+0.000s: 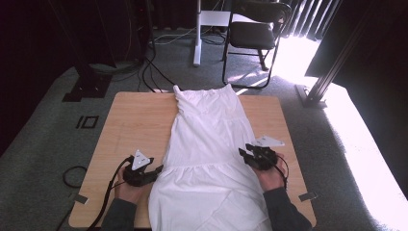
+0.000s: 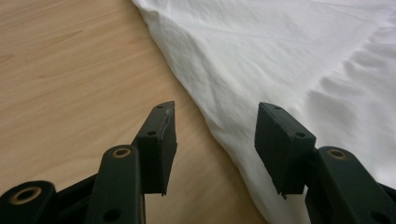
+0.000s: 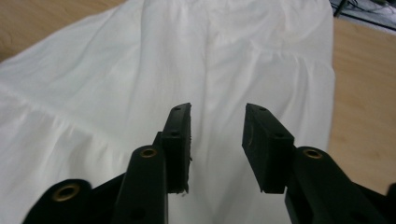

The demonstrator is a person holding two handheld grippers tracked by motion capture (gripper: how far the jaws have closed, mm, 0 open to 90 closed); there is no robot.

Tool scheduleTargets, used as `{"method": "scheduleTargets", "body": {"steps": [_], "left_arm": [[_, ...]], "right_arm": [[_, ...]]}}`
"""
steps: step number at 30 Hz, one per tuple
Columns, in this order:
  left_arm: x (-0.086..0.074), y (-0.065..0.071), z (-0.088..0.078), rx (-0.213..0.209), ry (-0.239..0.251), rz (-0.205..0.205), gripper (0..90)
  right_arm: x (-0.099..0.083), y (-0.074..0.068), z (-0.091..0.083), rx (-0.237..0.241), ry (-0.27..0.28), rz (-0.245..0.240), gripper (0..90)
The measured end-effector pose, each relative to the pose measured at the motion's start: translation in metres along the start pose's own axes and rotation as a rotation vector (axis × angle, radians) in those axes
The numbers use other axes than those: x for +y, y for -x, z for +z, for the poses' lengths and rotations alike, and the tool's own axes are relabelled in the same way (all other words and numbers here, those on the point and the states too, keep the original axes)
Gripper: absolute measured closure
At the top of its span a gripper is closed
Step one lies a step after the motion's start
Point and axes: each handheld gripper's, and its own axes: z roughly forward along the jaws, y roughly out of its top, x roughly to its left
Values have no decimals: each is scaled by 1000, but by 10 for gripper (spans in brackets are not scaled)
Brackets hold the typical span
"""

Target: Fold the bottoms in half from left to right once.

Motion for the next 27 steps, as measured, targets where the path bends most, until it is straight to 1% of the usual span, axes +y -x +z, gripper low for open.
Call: {"method": "scheduleTargets", "body": {"steps": [2,4,5,8,11,15,16,17,19,22,23,24,25,26,27], "left_arm": [[0,0,7,8,-8,10,503],[-1,0,13,13,-8,9,503],[-1,0,14,12,-8,6,503],[-1,1,15,13,-5,15,502],[-2,3,16,5,-5,18,497],[-3,5,19,-11,-10,19,498],[-3,6,20,-14,-11,19,498],[-4,6,20,-17,-11,21,499],[-4,7,21,-18,-13,25,499],[-6,9,23,-23,-18,28,500],[-6,9,23,-25,-20,28,500],[-6,9,24,-29,-17,25,500],[-7,9,24,-30,-18,26,501],[-7,9,23,-31,-17,27,501],[-7,10,23,-35,-15,27,500]], "right_arm": [[12,4,16,24,-5,12,655],[21,8,33,44,-4,24,667],[26,10,42,50,-7,30,669],[40,13,66,61,-9,31,686],[52,13,93,73,-26,32,689],[69,11,126,88,-59,41,660],[73,11,134,89,-68,51,636],[78,10,141,80,-80,54,605],[84,8,157,77,-108,53,575],[91,4,180,58,-150,62,530],[93,3,188,58,-161,67,521],[94,3,195,65,-175,79,521],[94,3,201,57,-191,87,522],[95,2,206,59,-203,93,523],[95,2,211,78,-212,100,524]]}}
